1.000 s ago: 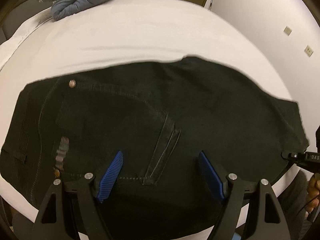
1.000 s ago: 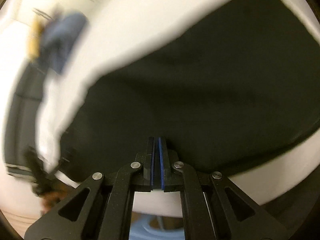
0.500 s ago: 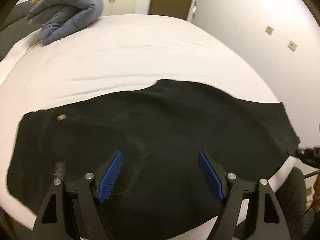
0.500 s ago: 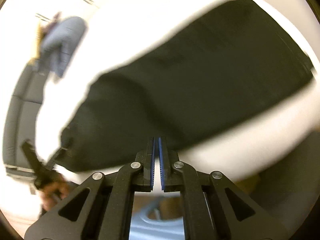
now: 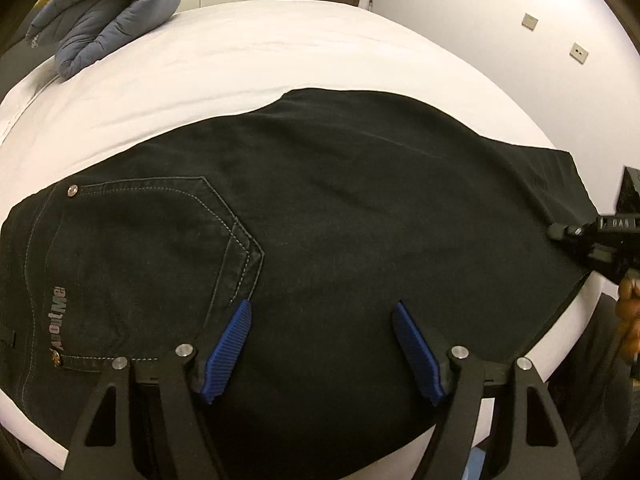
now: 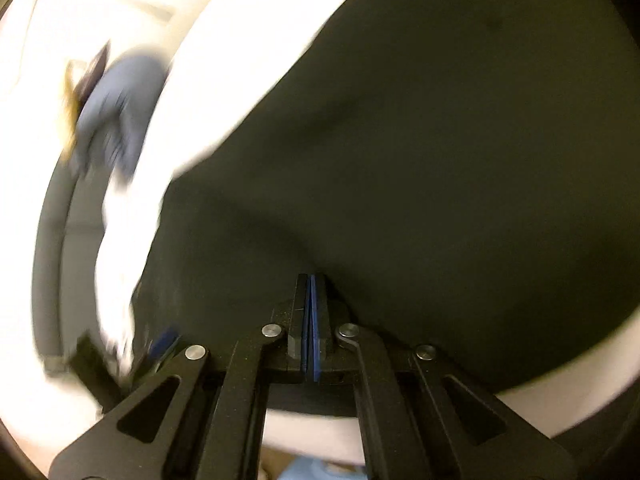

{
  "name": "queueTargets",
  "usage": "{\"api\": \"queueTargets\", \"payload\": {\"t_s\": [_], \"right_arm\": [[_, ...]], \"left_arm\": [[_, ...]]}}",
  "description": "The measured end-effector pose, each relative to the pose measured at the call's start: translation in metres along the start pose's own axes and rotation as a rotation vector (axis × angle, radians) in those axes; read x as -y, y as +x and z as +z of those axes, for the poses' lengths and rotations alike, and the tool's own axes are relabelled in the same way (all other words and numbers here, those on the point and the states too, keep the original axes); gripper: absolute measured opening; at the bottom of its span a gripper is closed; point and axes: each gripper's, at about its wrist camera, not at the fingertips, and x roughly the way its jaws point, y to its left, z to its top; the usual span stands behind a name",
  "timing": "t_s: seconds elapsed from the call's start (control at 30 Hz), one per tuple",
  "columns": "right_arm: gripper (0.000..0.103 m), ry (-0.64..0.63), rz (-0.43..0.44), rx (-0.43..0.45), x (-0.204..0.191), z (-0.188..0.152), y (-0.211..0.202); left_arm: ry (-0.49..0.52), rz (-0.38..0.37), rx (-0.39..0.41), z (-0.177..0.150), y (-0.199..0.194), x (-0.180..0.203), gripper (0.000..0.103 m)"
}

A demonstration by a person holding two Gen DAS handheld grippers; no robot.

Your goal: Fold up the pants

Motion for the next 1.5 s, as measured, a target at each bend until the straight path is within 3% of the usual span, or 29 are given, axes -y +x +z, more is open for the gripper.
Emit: {"api": "queueTargets", "payload": {"t_s": [0.1, 0.13, 0.17, 0.2, 0.27, 0.37, 0.47, 0.5, 0.53, 0.67, 0.7, 0.8, 0.97, 1.13, 1.23, 1.33, 1.43, 1.5], "right_arm": [[0.0, 0.09, -0.08, 0.122, 0.02, 0.02, -0.031], [0.008, 0.081, -0.121, 0.155, 0.016, 0.025, -0.038], [0.008, 0.051, -0.103, 0.172, 0.007, 0.029, -0.043], [0.008, 0.016, -0.014, 0.161, -0.01, 0.031, -0.041], [0.008, -0.063, 0.123, 0.091, -0.041, 0.036, -0.028], [0.008, -0.183, 0.204, -0.057, -0.093, 0.033, 0.025], [0.008, -0.194, 0.202, -0.176, -0.112, 0.034, 0.08], [0.007, -0.178, 0.16, -0.194, -0.11, 0.04, 0.097], [0.0, -0.148, 0.131, -0.187, -0.107, 0.049, 0.112], [0.0, -0.023, 0.16, -0.073, -0.076, 0.099, 0.118], [0.0, -0.01, 0.096, 0.0, -0.068, 0.112, 0.107], [0.0, 0.062, 0.026, 0.105, -0.024, 0.144, 0.065], [0.0, 0.195, -0.05, 0.316, 0.045, 0.162, -0.008], [0.0, 0.301, -0.004, 0.465, 0.103, 0.173, -0.074], [0.006, 0.324, -0.099, 0.587, 0.111, 0.172, -0.12], [0.006, 0.219, 0.006, 0.513, 0.084, 0.172, -0.114], [0.006, 0.048, 0.091, 0.327, 0.043, 0.168, -0.074], [0.006, -0.009, 0.084, 0.22, 0.032, 0.171, -0.042]], "left_arm": [[-0.004, 0.011, 0.01, -0.006, -0.009, 0.002, 0.076], [-0.008, 0.01, 0.01, -0.008, -0.009, 0.003, 0.077], [-0.008, 0.009, 0.01, -0.01, -0.011, 0.003, 0.077], [-0.005, 0.01, 0.009, -0.011, -0.011, 0.004, 0.078], [-0.006, 0.007, 0.004, -0.009, -0.001, 0.0, 0.08], [-0.016, 0.004, -0.006, -0.002, 0.007, 0.004, 0.082], [-0.025, 0.0, -0.011, -0.001, 0.006, 0.001, 0.082], [-0.024, 0.0, -0.012, -0.001, 0.006, 0.002, 0.082], [-0.026, -0.002, -0.013, -0.001, 0.005, 0.0, 0.082], [-0.04, -0.013, -0.019, 0.011, 0.01, -0.004, 0.083], [-0.04, -0.013, -0.02, 0.012, 0.011, -0.004, 0.084], [-0.037, -0.009, -0.02, 0.014, 0.01, -0.006, 0.085], [-0.04, -0.01, -0.016, 0.014, 0.01, -0.006, 0.086], [-0.036, -0.008, -0.019, 0.011, 0.011, -0.002, 0.086], [-0.037, -0.002, -0.018, 0.012, 0.012, -0.001, 0.086], [-0.032, 0.02, -0.024, 0.013, 0.013, 0.004, 0.086], [-0.027, 0.035, -0.035, 0.016, 0.011, 0.01, 0.085], [-0.026, 0.038, -0.035, 0.019, 0.005, 0.013, 0.081]]}}
